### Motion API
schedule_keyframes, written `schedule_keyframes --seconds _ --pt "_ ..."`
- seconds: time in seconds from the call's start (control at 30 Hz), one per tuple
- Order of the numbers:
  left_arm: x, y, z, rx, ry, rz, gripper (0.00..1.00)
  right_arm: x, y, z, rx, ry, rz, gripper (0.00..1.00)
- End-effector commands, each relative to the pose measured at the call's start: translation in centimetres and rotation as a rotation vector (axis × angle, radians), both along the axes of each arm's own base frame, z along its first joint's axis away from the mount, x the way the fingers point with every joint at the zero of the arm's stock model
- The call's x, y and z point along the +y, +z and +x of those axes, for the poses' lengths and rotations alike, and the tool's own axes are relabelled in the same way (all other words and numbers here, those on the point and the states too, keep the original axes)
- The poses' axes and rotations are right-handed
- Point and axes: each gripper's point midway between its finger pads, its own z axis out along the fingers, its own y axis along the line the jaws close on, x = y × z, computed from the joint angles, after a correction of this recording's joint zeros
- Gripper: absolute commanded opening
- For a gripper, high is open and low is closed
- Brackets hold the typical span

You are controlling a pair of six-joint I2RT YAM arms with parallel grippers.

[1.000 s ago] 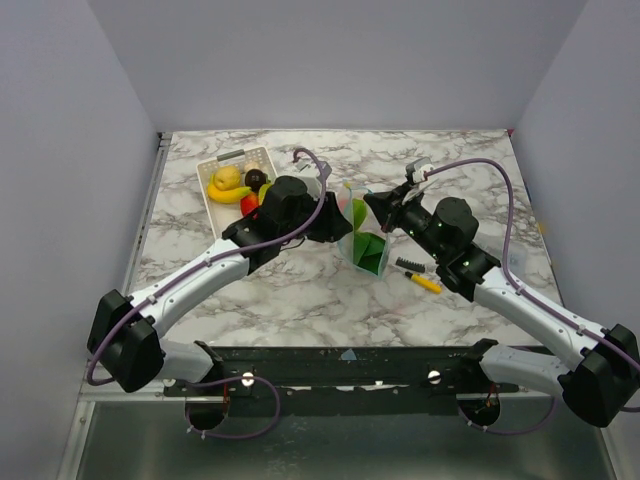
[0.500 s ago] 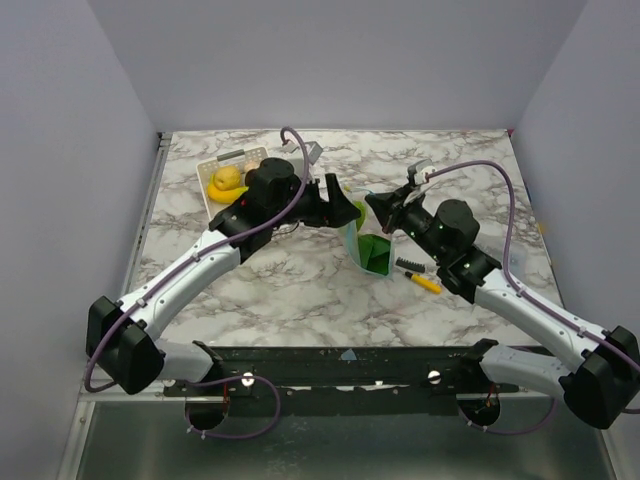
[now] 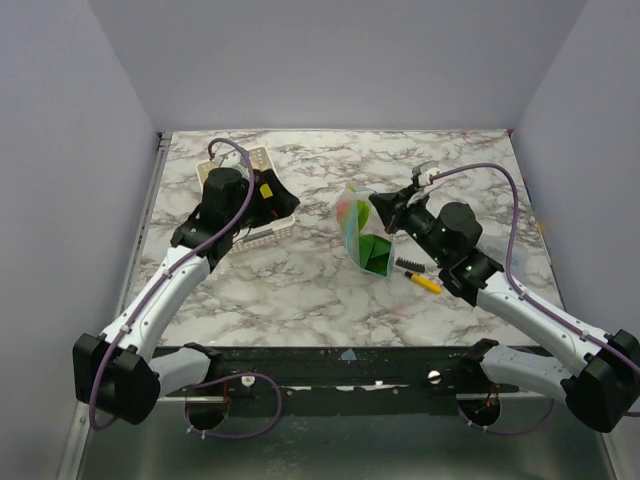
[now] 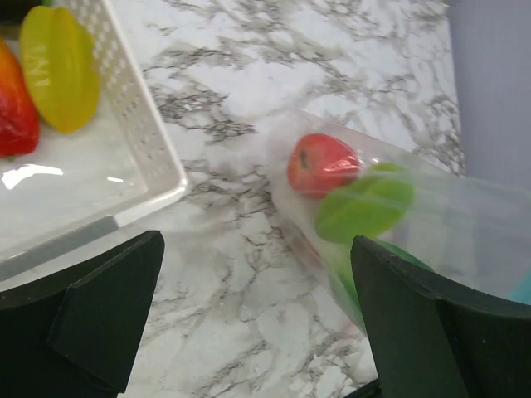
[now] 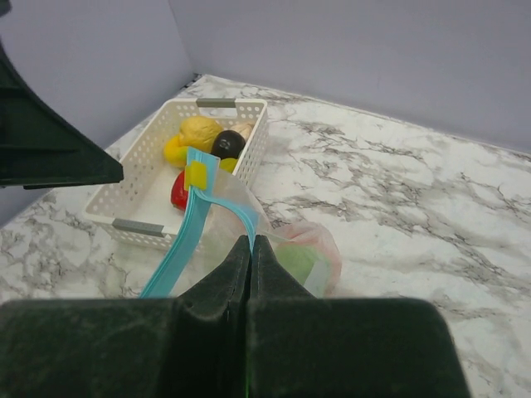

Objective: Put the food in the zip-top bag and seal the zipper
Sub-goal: Move the bin to the center of the board.

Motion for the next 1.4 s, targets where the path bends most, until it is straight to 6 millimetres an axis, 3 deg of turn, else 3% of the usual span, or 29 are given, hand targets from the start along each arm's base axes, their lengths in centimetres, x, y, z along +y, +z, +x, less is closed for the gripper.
schedule_keyframes --seconds 0.0,0.2,0.33,0.43,0.53,0.67,0.87,0.97,1.13,1.37 --pt "3.2 -4.2 2.7 0.175 0.112 0.06 0.98 -0.2 1.8 0.2 -0.056 -0.02 0.036 0.0" --pt "7.4 -8.8 7.8 0.359 0.295 0.324 0.94 -0.2 1.6 0.3 -0.053 -0.02 0.027 0.01" --pt "8.3 -11.5 10.6 0.424 0.346 0.428 0.9 -0.2 1.5 0.3 -0.053 -0.02 0.023 0.0" --pt "8.1 -13.3 11.3 0.491 0.35 0.445 0.89 -0.2 1.4 0.4 -0.052 -0.022 0.021 0.0" --pt "7.7 -15.0 10.3 0.547 0.354 0.411 0.88 -0.1 1.4 0.5 -0.051 -0.021 0.015 0.01" --pt "7.9 -16.9 6.9 0.597 0.378 0.359 0.88 0.0 1.4 0.4 -0.05 -0.016 0.014 0.0" --pt "8.6 -17.5 1.5 0.615 0.378 0.309 0.9 0.2 1.3 0.3 -0.049 -0.005 0.014 0.01" --pt "8.8 -17.0 0.2 0.603 0.373 0.294 0.9 0.3 1.3 0.3 -0.045 0.0 0.013 0.0" --pt "9.8 -16.1 1.2 0.556 0.392 0.34 0.89 0.3 1.3 0.3 -0.046 0.003 0.014 0.01" --pt "10.6 -16.1 5.4 0.512 0.377 0.471 0.77 0.4 1.1 0.4 -0.044 0.002 0.01 0.01"
